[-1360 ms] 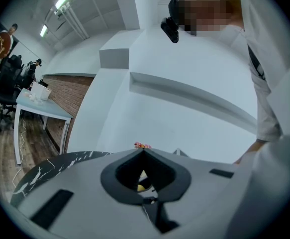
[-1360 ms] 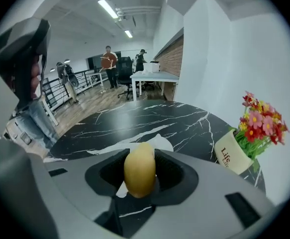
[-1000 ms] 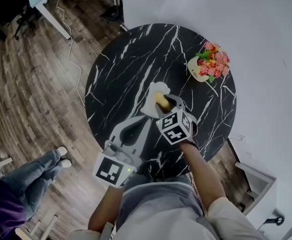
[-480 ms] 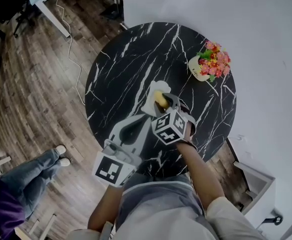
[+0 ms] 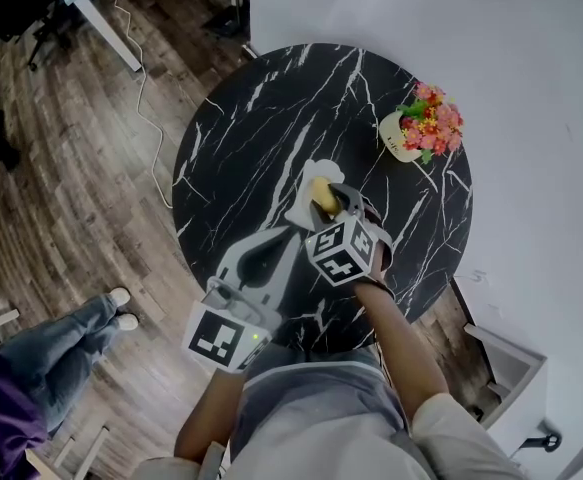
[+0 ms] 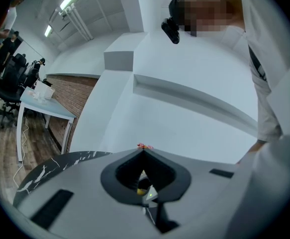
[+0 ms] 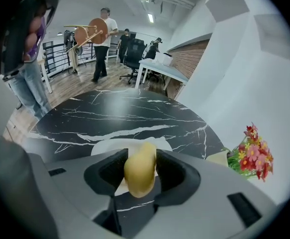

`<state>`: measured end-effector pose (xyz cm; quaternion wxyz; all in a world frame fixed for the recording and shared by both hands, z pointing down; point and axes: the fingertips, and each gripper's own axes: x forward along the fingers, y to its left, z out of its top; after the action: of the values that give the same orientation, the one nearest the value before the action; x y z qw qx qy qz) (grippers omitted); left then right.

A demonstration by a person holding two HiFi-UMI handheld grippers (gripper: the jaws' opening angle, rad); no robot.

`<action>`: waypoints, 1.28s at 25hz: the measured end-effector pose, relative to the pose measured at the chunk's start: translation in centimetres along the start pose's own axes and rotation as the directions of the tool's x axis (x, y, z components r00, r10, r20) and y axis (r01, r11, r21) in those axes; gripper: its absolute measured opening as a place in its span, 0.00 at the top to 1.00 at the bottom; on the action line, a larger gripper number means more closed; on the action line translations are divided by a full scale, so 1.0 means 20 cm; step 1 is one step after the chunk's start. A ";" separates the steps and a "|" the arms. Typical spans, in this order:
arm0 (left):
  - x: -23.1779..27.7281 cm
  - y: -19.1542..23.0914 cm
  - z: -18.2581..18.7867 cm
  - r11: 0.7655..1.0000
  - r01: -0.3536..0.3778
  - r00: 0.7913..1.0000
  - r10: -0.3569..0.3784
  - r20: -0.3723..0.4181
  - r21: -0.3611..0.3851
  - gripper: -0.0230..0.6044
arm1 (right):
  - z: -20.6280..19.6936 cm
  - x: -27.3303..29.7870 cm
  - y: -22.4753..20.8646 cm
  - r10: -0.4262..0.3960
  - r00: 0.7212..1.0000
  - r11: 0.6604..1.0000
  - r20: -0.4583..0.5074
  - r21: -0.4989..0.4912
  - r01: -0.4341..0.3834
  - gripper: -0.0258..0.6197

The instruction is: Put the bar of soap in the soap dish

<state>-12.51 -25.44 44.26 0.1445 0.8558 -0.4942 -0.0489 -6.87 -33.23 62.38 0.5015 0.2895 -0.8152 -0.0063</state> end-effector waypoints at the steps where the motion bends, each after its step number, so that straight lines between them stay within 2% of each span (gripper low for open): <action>1: 0.00 0.00 0.00 1.000 -0.001 1.000 0.001 0.002 -0.002 0.96 | 0.00 0.00 0.00 0.007 1.000 1.000 0.004 0.008 -0.007 0.68; 10: -0.01 0.00 0.01 1.000 -0.001 1.000 0.001 0.007 -0.006 0.96 | 0.07 -0.04 0.02 0.054 0.995 0.996 0.078 0.070 -0.059 0.67; 24: 0.00 -0.01 0.01 1.000 0.012 1.000 -0.012 0.007 -0.010 0.96 | 0.10 -0.15 -0.03 0.020 0.984 0.988 0.176 0.148 -0.046 0.67; 27: 0.01 -0.02 0.02 1.000 0.017 1.000 -0.017 0.007 -0.004 0.96 | 0.12 -0.23 -0.06 -0.004 0.976 0.984 0.219 0.174 -0.035 0.72; 32: 0.01 -0.04 0.03 1.000 0.023 1.000 -0.023 0.005 0.004 0.96 | 0.17 -0.39 -0.08 -0.042 0.949 0.968 0.311 0.247 -0.039 0.86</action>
<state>-11.83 -25.28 43.49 0.1408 0.8616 -0.4849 -0.0519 -6.43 -31.86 53.85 0.3250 0.3462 -0.8786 0.0501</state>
